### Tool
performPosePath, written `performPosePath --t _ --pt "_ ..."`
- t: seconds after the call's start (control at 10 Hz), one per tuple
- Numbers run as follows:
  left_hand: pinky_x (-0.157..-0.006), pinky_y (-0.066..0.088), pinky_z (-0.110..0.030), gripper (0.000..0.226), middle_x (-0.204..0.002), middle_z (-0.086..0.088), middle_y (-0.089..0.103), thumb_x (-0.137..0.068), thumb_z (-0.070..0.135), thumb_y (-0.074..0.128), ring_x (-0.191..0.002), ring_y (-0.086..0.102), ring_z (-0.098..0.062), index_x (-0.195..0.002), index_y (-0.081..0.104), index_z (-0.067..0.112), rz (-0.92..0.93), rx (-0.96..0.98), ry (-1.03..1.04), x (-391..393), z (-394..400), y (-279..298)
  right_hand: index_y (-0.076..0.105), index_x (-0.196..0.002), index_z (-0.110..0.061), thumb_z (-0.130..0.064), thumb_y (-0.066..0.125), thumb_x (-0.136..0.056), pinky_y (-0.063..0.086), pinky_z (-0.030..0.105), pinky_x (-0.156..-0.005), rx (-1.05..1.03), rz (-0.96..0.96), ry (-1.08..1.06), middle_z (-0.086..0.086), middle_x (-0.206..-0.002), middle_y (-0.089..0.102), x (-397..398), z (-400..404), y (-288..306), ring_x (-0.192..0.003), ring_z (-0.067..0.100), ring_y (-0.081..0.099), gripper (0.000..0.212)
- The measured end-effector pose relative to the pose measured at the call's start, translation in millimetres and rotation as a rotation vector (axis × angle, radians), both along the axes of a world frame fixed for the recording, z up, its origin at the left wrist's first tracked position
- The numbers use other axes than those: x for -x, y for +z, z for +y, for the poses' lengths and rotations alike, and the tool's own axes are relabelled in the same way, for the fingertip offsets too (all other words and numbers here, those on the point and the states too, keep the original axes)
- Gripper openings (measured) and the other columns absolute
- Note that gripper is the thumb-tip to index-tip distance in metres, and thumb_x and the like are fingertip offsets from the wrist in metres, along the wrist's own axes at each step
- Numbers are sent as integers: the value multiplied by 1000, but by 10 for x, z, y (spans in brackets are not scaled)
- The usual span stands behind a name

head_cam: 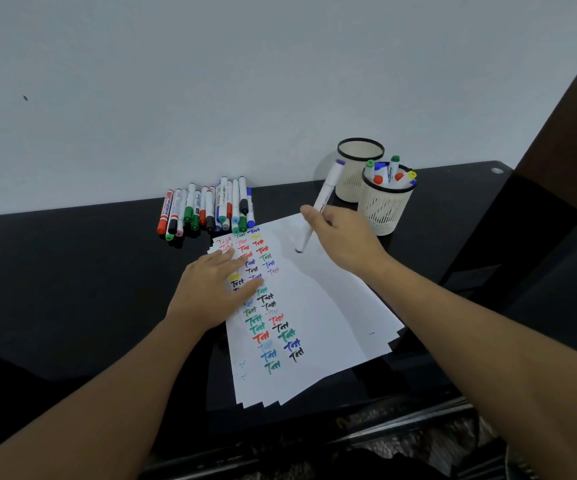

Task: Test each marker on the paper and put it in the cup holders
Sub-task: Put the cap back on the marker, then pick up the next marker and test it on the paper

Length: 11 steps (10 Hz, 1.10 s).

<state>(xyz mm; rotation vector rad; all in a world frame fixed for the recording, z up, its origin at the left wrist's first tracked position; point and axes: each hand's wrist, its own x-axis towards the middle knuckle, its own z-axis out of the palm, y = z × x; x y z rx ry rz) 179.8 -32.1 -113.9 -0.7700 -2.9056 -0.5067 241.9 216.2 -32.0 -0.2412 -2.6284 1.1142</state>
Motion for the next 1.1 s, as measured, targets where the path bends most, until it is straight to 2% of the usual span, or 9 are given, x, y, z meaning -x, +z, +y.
performPosePath --t 0.1,0.2,0.3,0.4,0.5,0.7,0.9,1.0,1.1 --pt "-121 26 -44 73 -157 3 43 -87 76 50 -146 35 -18 -146 52 34 -2 -8 -2 1 -7 -4 59 -100 -17 -42 51 -107 48 33 -62 -86 139 -28 -3 -74 60 19 98 52 -68 12 59 28" --pt "-120 29 -44 78 -154 2 46 -84 81 47 -144 39 -19 -143 55 31 3 -16 -6 -6 -12 -4 47 -123 -17 -37 56 -105 51 34 -62 -116 230 -44 -6 -72 59 4 202 190 -68 12 60 28" --pt "-120 30 -44 85 -153 2 48 -78 84 39 -143 40 -18 -142 57 30 -3 -23 -3 -18 -9 22 48 -130 -15 -36 57 -105 53 38 -68 -135 265 -108 -12 -74 59 -35 323 376 -73 13 62 34" --pt "-119 30 -45 89 -153 2 47 -77 86 34 -144 39 -18 -143 57 30 -4 -15 -7 -18 -10 27 50 -129 -21 -41 54 -104 55 42 -78 -58 316 -214 -13 -83 64 -24 539 532 -82 17 66 32" --pt "-119 30 -44 90 -154 3 47 -77 87 32 -143 39 -18 -143 56 31 1 10 -6 -16 -4 26 50 -123 -23 -47 42 -104 55 42 -76 20 320 -328 -8 -83 66 -18 742 653 -76 16 65 31" --pt "-120 29 -44 94 -153 2 47 -74 88 31 -144 39 -19 -143 56 30 -13 -2 -4 -40 -1 55 52 -116 -16 -47 40 -108 57 48 -78 2 330 -426 1 -92 66 -22 990 651 -82 19 67 35" --pt "-120 29 -44 91 -154 3 47 -75 88 35 -144 38 -18 -143 56 31 -24 -8 -3 -43 -5 70 46 -118 -16 -41 48 -107 57 44 -67 -217 206 -410 4 -91 66 20 1084 548 -77 22 66 27" --pt "-119 30 -45 94 -153 2 48 -73 89 32 -143 39 -18 -143 56 31 -23 -9 -5 -44 -7 69 55 -106 -20 -45 55 -103 57 46 -78 -272 74 -412 1 -93 63 75 1138 502 -87 23 64 25" --pt "-119 30 -45 94 -153 2 48 -73 89 32 -143 39 -18 -143 56 30 -19 -9 -4 -44 -3 75 68 -101 -17 -56 45 -102 54 52 -89 -293 27 -458 8 -100 61 121 1133 490 -97 30 63 45"
